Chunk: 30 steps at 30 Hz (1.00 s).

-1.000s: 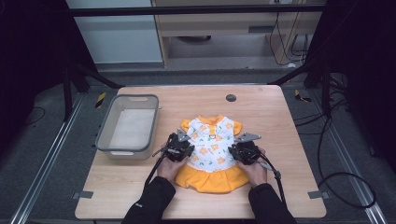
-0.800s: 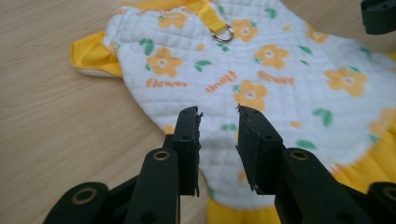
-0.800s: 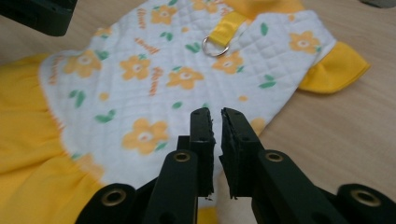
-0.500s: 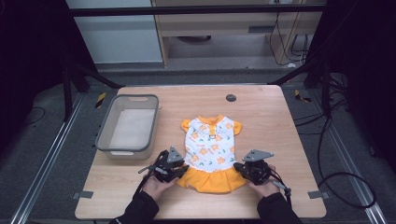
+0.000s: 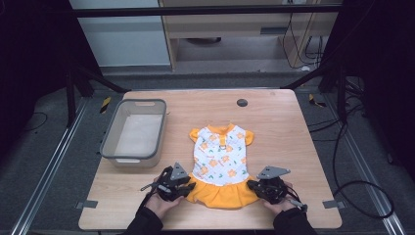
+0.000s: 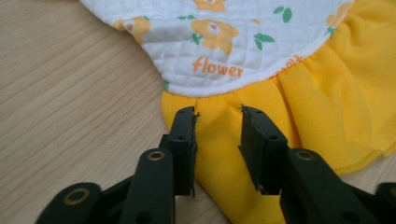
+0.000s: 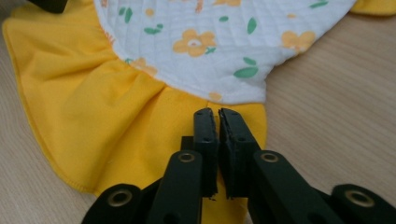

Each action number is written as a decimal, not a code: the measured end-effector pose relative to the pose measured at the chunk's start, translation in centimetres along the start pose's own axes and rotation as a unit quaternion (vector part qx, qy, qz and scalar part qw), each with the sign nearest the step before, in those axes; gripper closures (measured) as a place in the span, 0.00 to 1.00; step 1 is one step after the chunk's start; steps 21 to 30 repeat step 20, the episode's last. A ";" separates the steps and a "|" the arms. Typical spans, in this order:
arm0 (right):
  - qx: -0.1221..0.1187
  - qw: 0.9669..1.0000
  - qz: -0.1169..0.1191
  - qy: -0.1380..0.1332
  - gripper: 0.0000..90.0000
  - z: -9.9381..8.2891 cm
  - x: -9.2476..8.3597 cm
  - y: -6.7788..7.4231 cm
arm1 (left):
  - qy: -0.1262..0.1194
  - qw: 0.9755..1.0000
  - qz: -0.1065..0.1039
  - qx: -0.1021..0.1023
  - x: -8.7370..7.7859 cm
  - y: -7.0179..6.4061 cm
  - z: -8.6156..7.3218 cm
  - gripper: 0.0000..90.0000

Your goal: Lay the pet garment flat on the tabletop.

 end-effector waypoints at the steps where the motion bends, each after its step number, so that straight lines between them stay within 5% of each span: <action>1: 0.000 1.000 0.000 0.000 0.93 0.0 0.0 0.0 | 0.000 1.000 0.000 0.000 0.0 0.0 0.0 0.68; 7: 0.019 0.998 -0.042 -0.053 0.78 1.1 -2.0 -2.0 | -0.046 0.999 0.001 -0.021 -2.3 0.8 0.7 0.56; 10: 0.034 0.993 -0.086 -0.072 0.64 0.6 -3.4 -3.9 | -0.069 0.997 0.010 -0.029 -4.0 1.8 0.3 0.48; 16: 0.064 0.987 -0.133 -0.064 0.50 -1.2 -4.5 -6.3 | -0.081 0.996 0.031 -0.031 -5.9 3.2 -1.3 0.37; 30: 0.076 0.985 -0.141 -0.061 0.46 -1.8 -4.8 -7.0 | -0.086 0.995 0.038 -0.037 -6.6 3.9 -1.8 0.35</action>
Point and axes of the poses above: each handheld gripper's, and its own axes: x roughly forward along the jaws, z roughly out of its top, y roughly to its left, the point moved 10 cm from there along x, roughly forward along the jaws, and after that the axes turned 11 degrees about -x, right-handed, at the moved point
